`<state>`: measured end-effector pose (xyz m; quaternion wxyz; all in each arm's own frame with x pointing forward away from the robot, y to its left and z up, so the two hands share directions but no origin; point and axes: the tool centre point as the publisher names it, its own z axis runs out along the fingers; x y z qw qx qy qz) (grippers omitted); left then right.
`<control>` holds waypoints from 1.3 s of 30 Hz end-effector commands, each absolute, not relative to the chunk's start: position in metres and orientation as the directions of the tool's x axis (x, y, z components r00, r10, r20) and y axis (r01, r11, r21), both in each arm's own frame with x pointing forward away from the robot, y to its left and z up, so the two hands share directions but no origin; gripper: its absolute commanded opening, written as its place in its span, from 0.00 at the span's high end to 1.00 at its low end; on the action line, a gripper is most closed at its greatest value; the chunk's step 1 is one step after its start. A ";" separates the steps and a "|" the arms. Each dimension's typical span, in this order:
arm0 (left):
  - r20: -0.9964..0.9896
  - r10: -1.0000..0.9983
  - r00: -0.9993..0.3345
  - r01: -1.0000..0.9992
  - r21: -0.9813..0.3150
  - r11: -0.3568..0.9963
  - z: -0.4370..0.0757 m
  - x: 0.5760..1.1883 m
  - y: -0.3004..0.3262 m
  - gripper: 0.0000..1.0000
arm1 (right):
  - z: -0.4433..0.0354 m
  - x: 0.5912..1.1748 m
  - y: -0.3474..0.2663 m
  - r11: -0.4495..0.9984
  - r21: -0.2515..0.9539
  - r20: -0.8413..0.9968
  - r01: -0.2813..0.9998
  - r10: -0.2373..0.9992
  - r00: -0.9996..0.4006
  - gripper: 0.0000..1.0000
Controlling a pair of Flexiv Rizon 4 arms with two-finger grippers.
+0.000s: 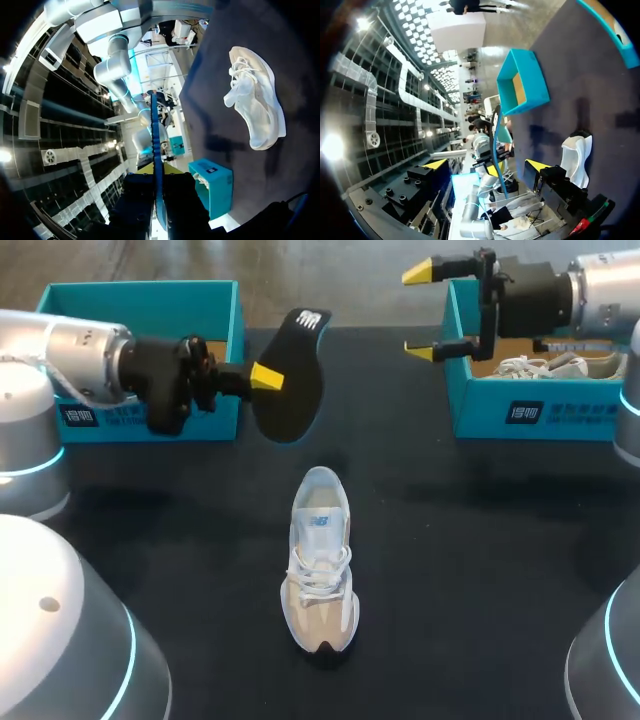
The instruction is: Take the shoe out of the shoebox, open the shoe tongue, remove and reinsert the insole, then place the shoe into the shoebox
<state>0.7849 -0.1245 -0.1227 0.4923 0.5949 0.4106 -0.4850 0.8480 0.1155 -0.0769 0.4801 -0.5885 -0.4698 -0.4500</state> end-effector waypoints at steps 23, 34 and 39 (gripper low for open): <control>-0.997 0.042 0.064 0.982 0.055 -0.179 -0.119 0.768 -0.107 1.00 | -0.077 0.846 0.113 -0.098 -0.143 0.980 0.985 0.124 0.154 0.00; -0.958 -0.037 -0.285 0.944 -0.274 -0.185 -0.108 0.743 -0.088 1.00 | -0.077 0.846 0.113 -0.098 -0.143 0.980 0.985 0.124 0.154 0.00; -0.930 0.011 -0.368 0.913 -0.364 -0.185 -0.104 0.737 -0.080 1.00 | -0.077 0.846 0.113 -0.098 -0.143 0.980 0.985 0.124 0.154 0.00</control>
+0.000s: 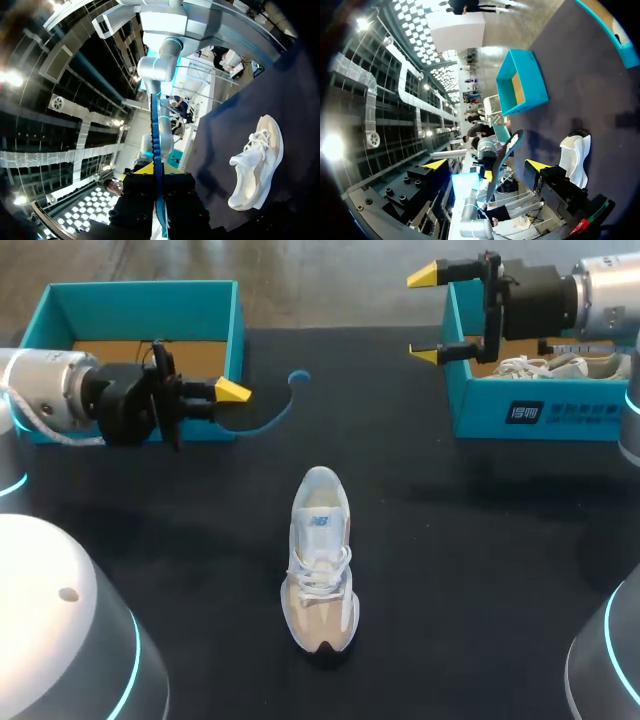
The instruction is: Take the shoe out of the shoebox, open the shoe tongue, remove and reinsert the insole, then place the shoe into the shoebox
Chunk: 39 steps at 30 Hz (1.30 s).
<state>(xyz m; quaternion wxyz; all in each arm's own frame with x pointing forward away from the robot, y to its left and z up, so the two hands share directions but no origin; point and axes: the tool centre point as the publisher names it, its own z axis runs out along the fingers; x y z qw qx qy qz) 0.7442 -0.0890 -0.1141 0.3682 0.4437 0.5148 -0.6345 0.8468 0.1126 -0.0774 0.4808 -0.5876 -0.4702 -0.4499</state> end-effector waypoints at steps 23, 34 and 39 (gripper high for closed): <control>-0.579 0.024 -0.815 0.572 -0.811 -0.122 -0.113 0.739 -0.079 1.00 | -0.077 0.846 0.113 -0.098 -0.143 0.980 0.985 0.124 0.154 0.00; -0.342 -0.066 -0.937 0.348 -0.929 -0.127 -0.100 0.763 -0.070 1.00 | -0.077 0.846 0.113 -0.098 -0.143 0.980 0.985 0.124 0.154 0.00; -0.291 -0.107 -0.951 0.306 -0.937 -0.169 -0.087 0.773 -0.061 1.00 | -0.077 0.846 0.113 -0.098 -0.143 0.980 0.985 0.124 0.154 0.00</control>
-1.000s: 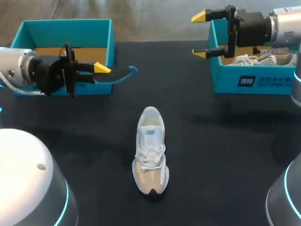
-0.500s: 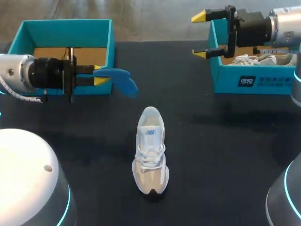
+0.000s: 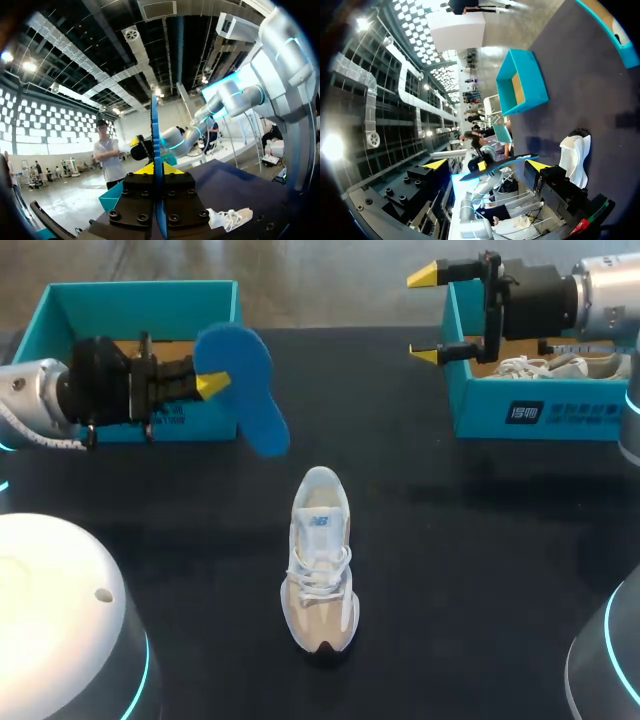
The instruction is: Take the shoe out of the shoebox, open the shoe tongue, remove and reinsert the insole, then place the shoe into the shoebox
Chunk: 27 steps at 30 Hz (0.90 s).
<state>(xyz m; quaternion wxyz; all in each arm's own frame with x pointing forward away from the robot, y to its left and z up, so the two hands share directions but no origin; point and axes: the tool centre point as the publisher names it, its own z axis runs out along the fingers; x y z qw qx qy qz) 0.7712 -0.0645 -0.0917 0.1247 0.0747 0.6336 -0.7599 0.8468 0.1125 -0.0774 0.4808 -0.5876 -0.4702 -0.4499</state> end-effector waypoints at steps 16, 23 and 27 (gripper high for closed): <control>-0.101 -0.144 -0.984 0.126 -0.976 -0.177 -0.086 0.777 -0.062 1.00 | -0.077 0.846 0.113 -0.098 -0.143 0.980 0.985 0.124 0.154 0.00; 0.288 -0.120 -0.950 -0.266 -0.948 -0.173 -0.081 0.763 -0.051 1.00 | -0.077 0.846 0.113 -0.098 -0.143 0.980 0.985 0.124 0.154 0.00; 0.429 -0.093 -0.899 -0.415 -0.899 -0.138 -0.077 0.757 -0.048 1.00 | -0.077 0.846 0.113 -0.098 -0.143 0.980 0.985 0.124 0.154 0.00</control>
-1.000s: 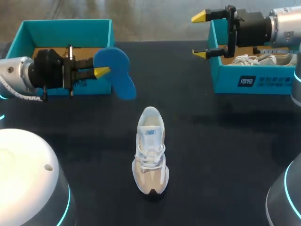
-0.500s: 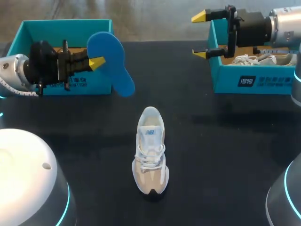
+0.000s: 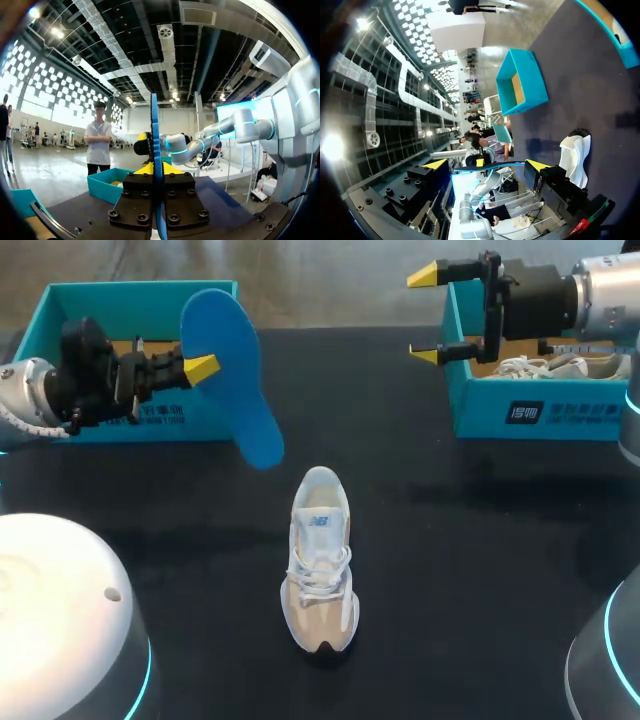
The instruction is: Take the shoe out of the shoebox, open the shoe tongue, remove and reinsert the insole, then place the shoe into the shoebox
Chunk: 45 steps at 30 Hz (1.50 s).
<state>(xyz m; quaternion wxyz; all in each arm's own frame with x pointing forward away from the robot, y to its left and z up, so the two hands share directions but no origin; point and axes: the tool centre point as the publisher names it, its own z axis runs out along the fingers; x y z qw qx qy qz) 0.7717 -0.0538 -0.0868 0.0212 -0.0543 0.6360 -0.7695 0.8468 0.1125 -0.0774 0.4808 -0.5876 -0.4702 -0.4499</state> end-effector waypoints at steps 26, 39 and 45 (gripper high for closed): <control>0.861 0.021 -0.509 -0.861 -0.508 -0.023 -0.095 0.760 -0.055 1.00 | -0.077 0.846 0.113 -0.098 -0.143 0.980 0.985 0.124 0.154 0.00; 0.942 0.026 -0.336 -0.942 -0.335 -0.032 -0.097 0.794 -0.066 1.00 | -0.077 0.846 0.113 -0.098 -0.143 0.980 0.985 0.124 0.154 0.00; 0.971 0.040 -0.237 -0.970 -0.235 -0.055 -0.101 0.807 -0.070 1.00 | -0.077 0.846 0.113 -0.098 -0.143 0.980 0.985 0.124 0.154 0.00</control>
